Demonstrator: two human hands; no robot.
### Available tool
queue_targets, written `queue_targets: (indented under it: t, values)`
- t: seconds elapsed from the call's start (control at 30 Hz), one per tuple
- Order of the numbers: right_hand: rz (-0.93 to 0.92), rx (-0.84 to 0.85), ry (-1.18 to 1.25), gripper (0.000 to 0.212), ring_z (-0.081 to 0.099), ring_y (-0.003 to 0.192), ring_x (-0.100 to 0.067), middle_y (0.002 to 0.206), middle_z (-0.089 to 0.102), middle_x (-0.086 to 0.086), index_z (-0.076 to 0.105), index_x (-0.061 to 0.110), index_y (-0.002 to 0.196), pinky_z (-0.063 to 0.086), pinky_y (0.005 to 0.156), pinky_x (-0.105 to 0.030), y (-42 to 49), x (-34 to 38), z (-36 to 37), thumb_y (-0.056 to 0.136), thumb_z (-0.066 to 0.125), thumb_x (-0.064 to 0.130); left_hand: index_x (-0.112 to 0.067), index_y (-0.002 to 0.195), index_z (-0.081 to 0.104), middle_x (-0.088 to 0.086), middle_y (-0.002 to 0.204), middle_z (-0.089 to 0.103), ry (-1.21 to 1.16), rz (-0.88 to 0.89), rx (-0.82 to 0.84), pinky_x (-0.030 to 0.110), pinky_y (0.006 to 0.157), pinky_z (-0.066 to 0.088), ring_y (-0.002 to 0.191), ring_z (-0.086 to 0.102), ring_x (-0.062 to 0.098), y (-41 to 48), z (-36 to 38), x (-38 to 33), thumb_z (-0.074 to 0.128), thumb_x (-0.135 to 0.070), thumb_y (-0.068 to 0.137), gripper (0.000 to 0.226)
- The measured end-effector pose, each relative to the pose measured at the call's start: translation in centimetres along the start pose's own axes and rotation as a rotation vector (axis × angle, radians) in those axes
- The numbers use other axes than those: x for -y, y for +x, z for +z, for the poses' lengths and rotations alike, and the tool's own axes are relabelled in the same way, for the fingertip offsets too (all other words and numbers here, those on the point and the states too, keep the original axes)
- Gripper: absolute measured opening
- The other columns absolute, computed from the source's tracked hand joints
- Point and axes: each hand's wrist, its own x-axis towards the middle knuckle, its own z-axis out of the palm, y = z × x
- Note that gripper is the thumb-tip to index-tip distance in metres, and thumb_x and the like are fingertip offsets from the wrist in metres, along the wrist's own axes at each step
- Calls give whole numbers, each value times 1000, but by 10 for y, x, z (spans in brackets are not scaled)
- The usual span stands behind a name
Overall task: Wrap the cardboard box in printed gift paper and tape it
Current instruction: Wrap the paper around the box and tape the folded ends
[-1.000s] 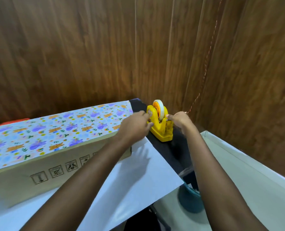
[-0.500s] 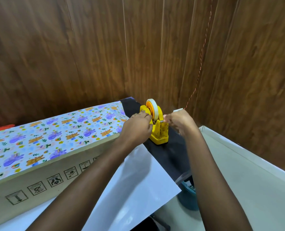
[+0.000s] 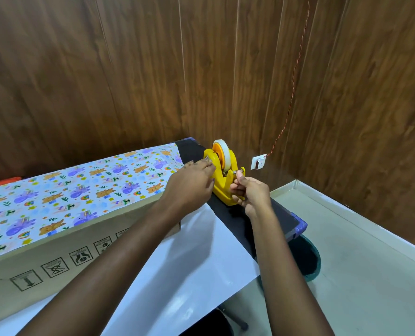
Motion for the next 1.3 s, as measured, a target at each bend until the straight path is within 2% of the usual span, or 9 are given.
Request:
queue_targets:
  t: [0.17, 0.3, 0.43, 0.57, 0.7, 0.8, 0.97, 1.2, 1.3]
  values:
    - [110, 35, 207, 23, 62, 67, -17, 64, 65, -5, 58, 9, 74, 48, 56, -28, -8, -17, -3, 93, 57, 21, -21, 144, 34, -7, 153, 26, -9, -72, 11, 28, 105, 28, 140, 22, 11, -11, -12, 16, 32, -28, 101, 44]
    - [69, 114, 274, 22, 63, 69, -17, 57, 66, 0, 58, 11, 74, 48, 59, -29, -11, -19, -14, 93, 56, 21, -21, 145, 33, -8, 155, 23, -61, -173, 75, 32, 105, 29, 141, 23, 15, -24, -22, 49, 33, -32, 100, 46]
    - [3, 230, 119, 19, 61, 63, -14, 55, 65, 3, 59, 11, 75, 49, 57, -26, -24, -6, -7, 92, 58, 18, -14, 148, 23, 3, 158, 9, -24, -387, 191, 41, 114, 16, 145, 8, 20, -35, -28, 109, 30, -37, 101, 53]
    - [-62, 396, -29, 18, 62, 61, -13, 57, 64, 1, 60, 9, 75, 51, 54, -22, -48, 4, 15, 92, 56, 12, -22, 151, 6, 5, 158, -11, 54, -644, 425, 55, 113, 2, 144, -10, 29, -49, -18, 150, 22, -45, 100, 58]
    - [-190, 558, -210, 18, 60, 62, -14, 68, 61, -5, 60, 8, 75, 49, 52, -18, -75, 11, 47, 92, 56, 9, -23, 151, 2, 3, 157, -15, -4, -572, 423, 52, 113, -4, 144, -15, 25, -55, -15, 136, 17, -47, 99, 59]
    - [-242, 607, -339, 23, 54, 51, -9, 64, 56, -7, 57, 7, 68, 46, 47, -15, -88, 15, 75, 91, 57, 4, -19, 151, 3, 4, 157, -14, -4, -442, 431, 49, 115, -3, 144, -13, 24, -54, -16, 120, 17, -44, 100, 58]
    - [-208, 576, -505, 29, 43, 29, -1, 48, 49, -4, 50, 5, 63, 39, 36, -13, -98, 14, 104, 91, 55, -3, -14, 150, -3, 1, 157, -13, -82, -269, 470, 41, 116, -5, 144, -12, 17, -69, -23, 108, 19, -44, 100, 62]
    - [-165, 498, -667, 34, 43, 41, -9, 55, 48, -7, 48, 8, 62, 33, 31, -9, -107, 21, 116, 95, 47, 0, -14, 149, -5, -1, 157, -14, -22, -149, 464, 38, 117, -4, 144, -13, 13, -86, -23, 103, 34, -44, 98, 71]
    - [-131, 513, -706, 33, 43, 29, -2, 53, 46, -6, 47, 7, 64, 32, 30, -8, -112, 27, 118, 96, 47, 2, -14, 149, -5, -1, 157, -14, -3, -140, 446, 39, 117, -3, 144, -13, 13, -87, -21, 105, 31, -40, 100, 67]
